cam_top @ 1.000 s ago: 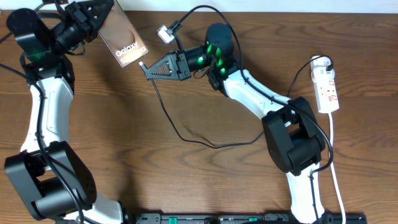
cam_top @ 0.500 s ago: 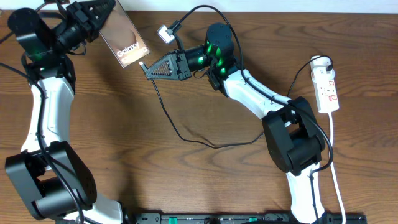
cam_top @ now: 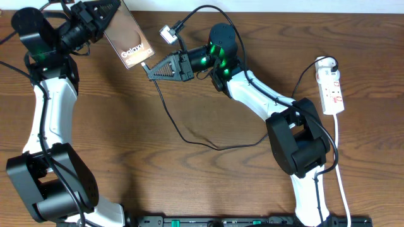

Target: Plug charger to phone and switch on socket

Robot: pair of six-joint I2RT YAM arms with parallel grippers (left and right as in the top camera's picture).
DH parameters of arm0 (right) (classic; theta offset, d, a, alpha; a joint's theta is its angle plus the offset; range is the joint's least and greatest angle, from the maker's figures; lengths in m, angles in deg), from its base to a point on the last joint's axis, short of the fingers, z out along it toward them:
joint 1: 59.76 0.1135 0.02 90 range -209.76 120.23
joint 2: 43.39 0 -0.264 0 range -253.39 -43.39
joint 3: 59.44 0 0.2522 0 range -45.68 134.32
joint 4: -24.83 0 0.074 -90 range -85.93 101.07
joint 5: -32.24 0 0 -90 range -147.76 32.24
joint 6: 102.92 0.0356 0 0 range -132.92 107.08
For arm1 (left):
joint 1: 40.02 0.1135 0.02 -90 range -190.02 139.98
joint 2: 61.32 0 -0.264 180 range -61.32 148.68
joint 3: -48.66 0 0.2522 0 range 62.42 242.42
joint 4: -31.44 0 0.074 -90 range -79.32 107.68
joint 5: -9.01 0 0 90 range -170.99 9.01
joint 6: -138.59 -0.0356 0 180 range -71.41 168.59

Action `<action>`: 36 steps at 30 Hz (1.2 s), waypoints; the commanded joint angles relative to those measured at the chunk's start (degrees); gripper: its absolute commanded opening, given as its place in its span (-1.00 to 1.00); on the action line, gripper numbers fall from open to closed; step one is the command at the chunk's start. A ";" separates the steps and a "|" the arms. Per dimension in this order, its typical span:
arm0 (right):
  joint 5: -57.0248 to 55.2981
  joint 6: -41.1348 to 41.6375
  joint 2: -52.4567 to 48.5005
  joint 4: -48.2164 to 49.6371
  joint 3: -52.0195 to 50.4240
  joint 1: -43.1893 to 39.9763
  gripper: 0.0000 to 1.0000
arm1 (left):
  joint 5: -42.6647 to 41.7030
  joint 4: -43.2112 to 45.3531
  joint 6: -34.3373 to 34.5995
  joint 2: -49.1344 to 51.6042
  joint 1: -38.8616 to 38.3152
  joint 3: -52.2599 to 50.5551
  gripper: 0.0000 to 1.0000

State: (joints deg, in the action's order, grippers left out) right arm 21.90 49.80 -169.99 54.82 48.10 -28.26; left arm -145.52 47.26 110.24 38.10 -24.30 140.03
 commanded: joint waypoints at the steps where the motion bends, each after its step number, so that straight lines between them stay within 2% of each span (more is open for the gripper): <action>1: -0.50 -0.63 0.15 0.26 0.17 -0.17 -0.98 | -1.97 0.52 0.15 -1.25 -0.07 1.38 -0.85; 36: -1.49 0.13 0.15 0.44 0.17 -0.90 -0.98 | -3.17 0.55 -0.11 -1.25 -1.64 1.38 -0.85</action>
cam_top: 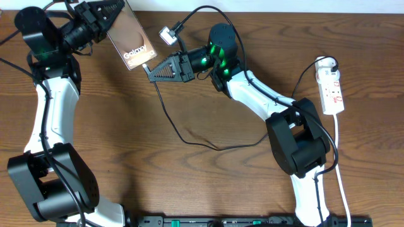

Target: Plug charger to phone and switch on socket

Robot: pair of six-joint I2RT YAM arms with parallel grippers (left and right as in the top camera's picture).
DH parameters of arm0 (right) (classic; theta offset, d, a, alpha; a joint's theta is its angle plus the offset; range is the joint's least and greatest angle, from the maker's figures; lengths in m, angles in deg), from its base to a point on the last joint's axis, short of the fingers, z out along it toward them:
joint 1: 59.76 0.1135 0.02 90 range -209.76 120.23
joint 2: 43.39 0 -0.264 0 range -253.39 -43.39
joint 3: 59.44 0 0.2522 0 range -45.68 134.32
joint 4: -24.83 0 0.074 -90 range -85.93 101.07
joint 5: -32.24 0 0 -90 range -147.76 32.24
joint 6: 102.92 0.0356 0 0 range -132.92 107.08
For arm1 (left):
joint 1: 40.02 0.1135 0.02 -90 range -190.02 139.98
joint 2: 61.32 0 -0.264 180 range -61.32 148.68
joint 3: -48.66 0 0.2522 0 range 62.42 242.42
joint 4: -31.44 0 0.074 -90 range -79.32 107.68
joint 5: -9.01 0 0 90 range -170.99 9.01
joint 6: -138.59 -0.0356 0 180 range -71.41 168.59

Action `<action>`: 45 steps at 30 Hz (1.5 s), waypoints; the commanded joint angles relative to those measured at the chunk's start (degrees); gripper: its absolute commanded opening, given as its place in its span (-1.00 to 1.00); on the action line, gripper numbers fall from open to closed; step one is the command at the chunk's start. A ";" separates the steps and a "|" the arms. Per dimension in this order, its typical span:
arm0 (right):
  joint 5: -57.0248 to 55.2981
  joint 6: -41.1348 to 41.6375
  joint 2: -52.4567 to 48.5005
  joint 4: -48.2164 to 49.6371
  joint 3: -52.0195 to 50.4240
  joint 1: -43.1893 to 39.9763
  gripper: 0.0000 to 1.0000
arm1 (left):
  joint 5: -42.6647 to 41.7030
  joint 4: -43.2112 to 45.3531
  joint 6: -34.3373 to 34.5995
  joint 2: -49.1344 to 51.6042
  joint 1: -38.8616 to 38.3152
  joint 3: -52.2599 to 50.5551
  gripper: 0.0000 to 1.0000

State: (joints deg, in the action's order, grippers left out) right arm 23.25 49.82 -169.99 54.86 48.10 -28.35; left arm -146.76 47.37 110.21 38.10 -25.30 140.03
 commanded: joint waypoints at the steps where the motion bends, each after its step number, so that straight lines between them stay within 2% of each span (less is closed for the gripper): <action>1: -2.80 0.50 0.15 0.39 0.17 -1.07 -0.98 | -1.64 0.44 -0.09 -1.25 -0.59 1.38 -0.85; 20: -3.52 2.60 0.15 3.41 0.17 -1.42 -0.98 | -0.35 0.42 -0.09 -1.25 -2.56 1.38 -0.85; 45: -3.52 3.02 0.15 3.39 0.17 -1.75 -0.98 | 1.29 0.42 1.92 -1.25 -0.92 1.38 -0.85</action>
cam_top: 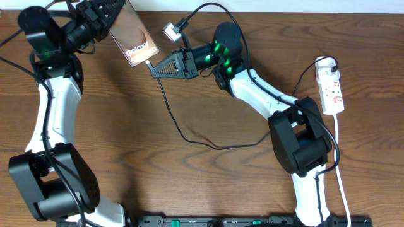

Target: Plug charger to phone and switch on socket

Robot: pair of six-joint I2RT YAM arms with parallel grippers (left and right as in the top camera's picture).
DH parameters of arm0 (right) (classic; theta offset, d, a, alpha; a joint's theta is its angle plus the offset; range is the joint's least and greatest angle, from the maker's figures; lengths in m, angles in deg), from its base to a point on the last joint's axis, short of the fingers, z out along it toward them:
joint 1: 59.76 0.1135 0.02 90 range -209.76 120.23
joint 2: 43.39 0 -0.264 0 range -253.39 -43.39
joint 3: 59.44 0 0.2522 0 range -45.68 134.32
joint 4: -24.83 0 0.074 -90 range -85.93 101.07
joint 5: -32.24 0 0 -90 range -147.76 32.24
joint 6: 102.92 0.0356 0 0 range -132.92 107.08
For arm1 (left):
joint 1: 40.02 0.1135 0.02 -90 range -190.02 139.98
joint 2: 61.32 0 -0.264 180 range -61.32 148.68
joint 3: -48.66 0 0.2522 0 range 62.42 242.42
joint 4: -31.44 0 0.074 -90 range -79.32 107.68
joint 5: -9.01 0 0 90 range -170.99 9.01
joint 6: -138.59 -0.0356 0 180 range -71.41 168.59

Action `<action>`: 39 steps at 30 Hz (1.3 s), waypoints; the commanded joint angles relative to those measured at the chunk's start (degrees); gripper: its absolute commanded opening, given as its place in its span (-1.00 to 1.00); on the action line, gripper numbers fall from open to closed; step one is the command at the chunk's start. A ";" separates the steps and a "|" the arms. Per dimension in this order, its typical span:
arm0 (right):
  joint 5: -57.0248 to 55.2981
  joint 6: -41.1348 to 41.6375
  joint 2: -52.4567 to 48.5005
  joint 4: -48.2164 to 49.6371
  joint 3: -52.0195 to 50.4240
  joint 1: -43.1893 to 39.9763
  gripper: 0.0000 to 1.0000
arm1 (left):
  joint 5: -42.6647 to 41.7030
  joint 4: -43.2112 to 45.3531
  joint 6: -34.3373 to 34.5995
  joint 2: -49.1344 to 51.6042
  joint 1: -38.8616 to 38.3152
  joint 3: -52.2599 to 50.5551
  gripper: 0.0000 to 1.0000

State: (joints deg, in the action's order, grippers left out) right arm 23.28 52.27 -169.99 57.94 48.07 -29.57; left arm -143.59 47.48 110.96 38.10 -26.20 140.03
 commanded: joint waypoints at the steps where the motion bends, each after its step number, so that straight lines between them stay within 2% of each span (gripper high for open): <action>1: -3.54 0.57 0.15 0.31 0.20 -0.57 -0.98 | -1.88 0.31 1.22 -1.25 -0.02 1.38 -0.85; 39: -7.02 4.59 0.15 0.26 0.20 -0.63 -0.98 | -3.13 0.31 2.01 -1.25 -0.39 1.38 -0.85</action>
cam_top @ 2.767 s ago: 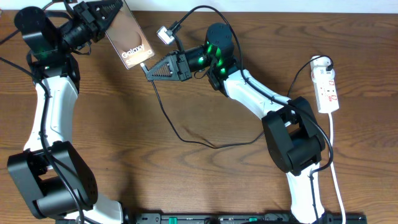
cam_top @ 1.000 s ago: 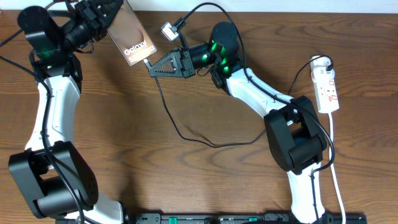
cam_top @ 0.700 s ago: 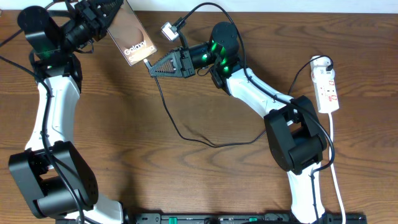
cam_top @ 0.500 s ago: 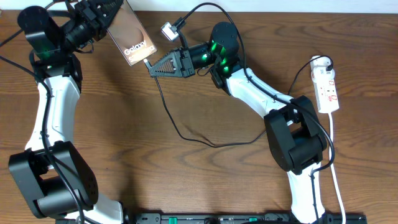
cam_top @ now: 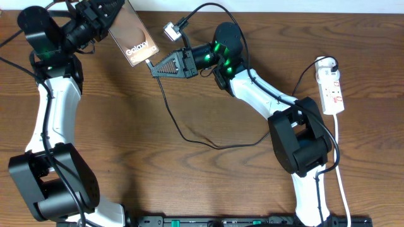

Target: Plug charger to phone and switch on socket

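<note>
A gold Galaxy phone (cam_top: 134,38) is held tilted above the table's far left by my left gripper (cam_top: 112,14), shut on its upper end. My right gripper (cam_top: 153,70) is shut on the black charger cable's plug (cam_top: 149,65), which sits right at the phone's lower edge; whether it is seated in the port cannot be told. The black cable (cam_top: 189,140) loops down over the table and back to the right. The white socket strip (cam_top: 331,89) lies at the far right, untouched.
A white adapter (cam_top: 170,31) on another black lead hangs near the back edge behind the right gripper. The white mains lead (cam_top: 339,170) runs from the strip down the right side. Both arm bases stand at the front edge.
At first my left gripper held the phone tilted and my right gripper held the plug at the phone's lower edge. Both then stood slightly further right and back, still together. They have stayed there, plug against the phone's bottom.
</note>
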Robot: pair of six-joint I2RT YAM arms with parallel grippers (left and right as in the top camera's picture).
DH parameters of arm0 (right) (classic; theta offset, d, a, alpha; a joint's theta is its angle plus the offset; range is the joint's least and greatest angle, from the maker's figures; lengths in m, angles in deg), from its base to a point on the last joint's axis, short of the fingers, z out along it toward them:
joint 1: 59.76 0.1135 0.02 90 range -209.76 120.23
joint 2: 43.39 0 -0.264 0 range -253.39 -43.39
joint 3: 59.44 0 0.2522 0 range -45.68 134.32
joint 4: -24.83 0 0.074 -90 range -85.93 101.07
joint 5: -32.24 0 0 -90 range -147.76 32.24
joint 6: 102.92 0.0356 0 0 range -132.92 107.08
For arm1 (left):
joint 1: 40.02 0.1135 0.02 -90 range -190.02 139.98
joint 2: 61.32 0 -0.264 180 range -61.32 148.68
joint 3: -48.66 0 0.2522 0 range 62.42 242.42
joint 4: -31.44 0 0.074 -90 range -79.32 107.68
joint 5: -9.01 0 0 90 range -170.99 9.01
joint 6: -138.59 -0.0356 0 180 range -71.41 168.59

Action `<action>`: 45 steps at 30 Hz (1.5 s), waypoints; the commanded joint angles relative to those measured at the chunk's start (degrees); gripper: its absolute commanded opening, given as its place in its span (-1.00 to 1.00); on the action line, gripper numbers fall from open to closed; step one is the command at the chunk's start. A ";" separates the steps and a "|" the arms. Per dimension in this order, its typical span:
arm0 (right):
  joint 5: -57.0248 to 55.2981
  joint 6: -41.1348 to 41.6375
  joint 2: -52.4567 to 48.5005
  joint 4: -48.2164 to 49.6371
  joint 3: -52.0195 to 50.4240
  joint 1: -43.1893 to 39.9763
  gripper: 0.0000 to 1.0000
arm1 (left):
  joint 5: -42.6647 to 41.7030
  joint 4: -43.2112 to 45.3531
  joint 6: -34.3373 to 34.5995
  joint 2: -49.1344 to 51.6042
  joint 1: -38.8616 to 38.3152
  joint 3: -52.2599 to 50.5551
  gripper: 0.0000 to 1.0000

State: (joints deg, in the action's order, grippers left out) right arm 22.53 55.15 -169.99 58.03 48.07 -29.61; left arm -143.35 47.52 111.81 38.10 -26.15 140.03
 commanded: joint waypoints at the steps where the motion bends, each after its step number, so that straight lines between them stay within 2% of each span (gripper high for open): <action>1: -6.54 2.34 0.15 0.17 0.20 -0.59 -0.98 | -3.63 0.26 1.16 -1.25 -0.44 1.38 -0.85; 25: -8.83 8.20 0.15 0.55 0.20 -0.59 -0.98 | -7.23 0.26 0.37 -1.25 -0.94 1.38 -0.85; 33: -9.33 11.21 0.15 4.76 0.20 -0.59 -0.98 | -9.07 0.26 0.00 -1.25 -1.11 1.38 -0.85; 45: -10.56 11.04 0.15 4.72 0.20 -0.61 -0.98 | -9.46 0.26 -0.50 -1.25 -2.05 1.38 -0.85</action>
State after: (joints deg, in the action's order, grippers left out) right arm 21.22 65.84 -169.99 62.33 47.88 -29.53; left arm -145.63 47.72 111.59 38.10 -26.33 140.03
